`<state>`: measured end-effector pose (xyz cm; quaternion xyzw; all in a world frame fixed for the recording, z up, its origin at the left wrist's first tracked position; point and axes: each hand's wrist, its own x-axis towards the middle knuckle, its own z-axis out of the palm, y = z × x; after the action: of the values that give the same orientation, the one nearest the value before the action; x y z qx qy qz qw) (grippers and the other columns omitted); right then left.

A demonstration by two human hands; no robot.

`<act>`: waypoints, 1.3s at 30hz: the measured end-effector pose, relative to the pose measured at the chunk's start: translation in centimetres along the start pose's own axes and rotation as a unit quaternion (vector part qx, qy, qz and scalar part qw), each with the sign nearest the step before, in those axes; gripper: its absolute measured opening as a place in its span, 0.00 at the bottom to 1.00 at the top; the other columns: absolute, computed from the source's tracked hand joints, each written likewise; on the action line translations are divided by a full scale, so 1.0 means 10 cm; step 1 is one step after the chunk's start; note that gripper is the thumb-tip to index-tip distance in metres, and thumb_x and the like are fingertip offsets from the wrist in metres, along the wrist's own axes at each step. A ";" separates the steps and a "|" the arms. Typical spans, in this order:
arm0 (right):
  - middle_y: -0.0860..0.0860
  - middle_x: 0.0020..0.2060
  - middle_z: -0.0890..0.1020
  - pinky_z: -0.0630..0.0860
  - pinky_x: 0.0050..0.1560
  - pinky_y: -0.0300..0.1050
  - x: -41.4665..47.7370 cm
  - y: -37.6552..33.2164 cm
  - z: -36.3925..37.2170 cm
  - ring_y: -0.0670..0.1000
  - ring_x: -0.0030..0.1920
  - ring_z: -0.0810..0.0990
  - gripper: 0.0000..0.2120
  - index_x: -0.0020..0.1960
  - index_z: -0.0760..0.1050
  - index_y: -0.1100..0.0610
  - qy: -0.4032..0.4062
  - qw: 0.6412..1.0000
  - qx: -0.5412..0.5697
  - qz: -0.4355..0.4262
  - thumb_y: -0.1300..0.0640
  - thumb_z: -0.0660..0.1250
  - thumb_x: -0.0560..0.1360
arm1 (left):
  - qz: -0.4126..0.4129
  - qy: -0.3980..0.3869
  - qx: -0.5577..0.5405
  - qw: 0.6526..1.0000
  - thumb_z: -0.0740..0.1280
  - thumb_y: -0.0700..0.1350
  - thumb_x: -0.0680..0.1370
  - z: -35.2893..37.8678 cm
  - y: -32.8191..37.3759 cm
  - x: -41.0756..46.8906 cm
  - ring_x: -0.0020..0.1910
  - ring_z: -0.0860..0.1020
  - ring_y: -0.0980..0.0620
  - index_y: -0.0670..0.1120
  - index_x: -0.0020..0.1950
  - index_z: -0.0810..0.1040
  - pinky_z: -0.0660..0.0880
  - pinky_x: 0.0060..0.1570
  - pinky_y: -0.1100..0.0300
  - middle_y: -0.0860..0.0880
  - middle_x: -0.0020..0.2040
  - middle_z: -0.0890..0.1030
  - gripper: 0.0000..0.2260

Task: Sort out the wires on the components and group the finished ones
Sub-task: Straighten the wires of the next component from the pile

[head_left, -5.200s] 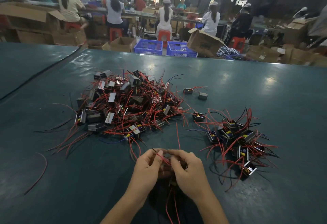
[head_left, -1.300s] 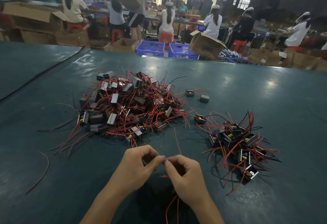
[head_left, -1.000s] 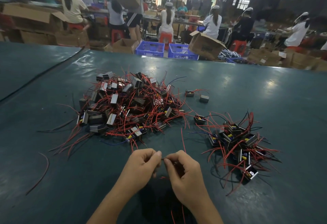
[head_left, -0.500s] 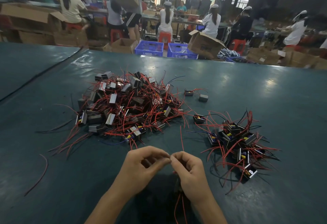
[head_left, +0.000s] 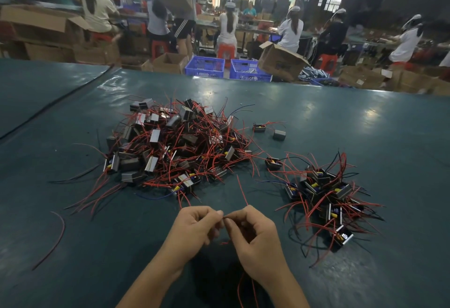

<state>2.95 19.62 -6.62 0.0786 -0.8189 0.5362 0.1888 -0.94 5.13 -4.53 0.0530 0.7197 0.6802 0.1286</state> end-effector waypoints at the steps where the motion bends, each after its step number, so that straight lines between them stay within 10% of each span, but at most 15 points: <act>1: 0.44 0.36 0.78 0.76 0.36 0.43 0.00 0.01 0.01 0.49 0.35 0.77 0.03 0.44 0.79 0.53 0.007 0.999 -0.036 -0.022 0.58 0.69 0.76 | -0.069 -0.013 -0.061 0.996 0.64 0.39 0.79 0.00 0.01 0.00 0.19 0.64 0.57 0.45 0.28 0.75 0.60 0.20 0.66 0.50 0.23 0.70 0.19; 6: 0.43 0.35 0.76 0.72 0.34 0.38 0.00 0.01 0.03 0.46 0.34 0.75 0.04 0.42 0.78 0.52 0.026 0.994 -0.098 -0.046 0.56 0.69 0.76 | -0.168 -0.035 -0.191 0.967 0.64 0.42 0.78 0.04 -0.01 0.01 0.18 0.60 0.57 0.47 0.27 0.74 0.54 0.20 0.67 0.51 0.24 0.67 0.18; 12: 0.51 0.31 0.82 0.75 0.35 0.37 0.04 -0.05 -0.06 0.44 0.33 0.79 0.09 0.37 0.82 0.55 0.032 0.986 0.140 0.089 0.63 0.70 0.75 | 0.112 -0.044 0.012 0.993 0.72 0.52 0.70 -0.02 0.00 -0.04 0.28 0.74 0.56 0.49 0.42 0.83 0.70 0.28 0.65 0.50 0.33 0.80 0.07; 20: 0.45 0.25 0.75 0.67 0.31 0.31 0.06 -0.08 -0.11 0.40 0.28 0.70 0.09 0.33 0.80 0.56 -0.010 0.974 0.191 0.120 0.59 0.69 0.71 | 0.413 -0.006 0.177 0.893 0.74 0.45 0.74 -0.10 -0.12 0.02 0.35 0.79 0.54 0.45 0.46 0.86 0.75 0.33 0.62 0.53 0.41 0.82 0.05; 32: 0.45 0.31 0.79 0.70 0.33 0.34 0.01 0.00 -0.08 0.43 0.31 0.75 0.06 0.40 0.79 0.52 0.002 0.999 0.039 0.032 0.60 0.71 0.75 | 0.346 0.016 0.305 0.887 0.66 0.54 0.76 -0.19 -0.11 -0.01 0.32 0.74 0.58 0.50 0.39 0.79 0.71 0.31 0.62 0.58 0.34 0.76 0.10; 39: 0.43 0.36 0.75 0.71 0.33 0.38 0.02 0.00 -0.07 0.48 0.34 0.75 0.03 0.43 0.78 0.50 0.036 0.996 -0.047 -0.071 0.55 0.69 0.76 | 0.126 0.001 0.068 0.990 0.69 0.39 0.78 -0.02 -0.02 -0.04 0.25 0.67 0.56 0.47 0.31 0.79 0.64 0.27 0.64 0.52 0.25 0.72 0.15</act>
<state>2.89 20.30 -6.32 0.1081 -0.8282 0.4849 0.2594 -0.60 4.84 -4.69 0.1510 0.7522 0.6403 0.0371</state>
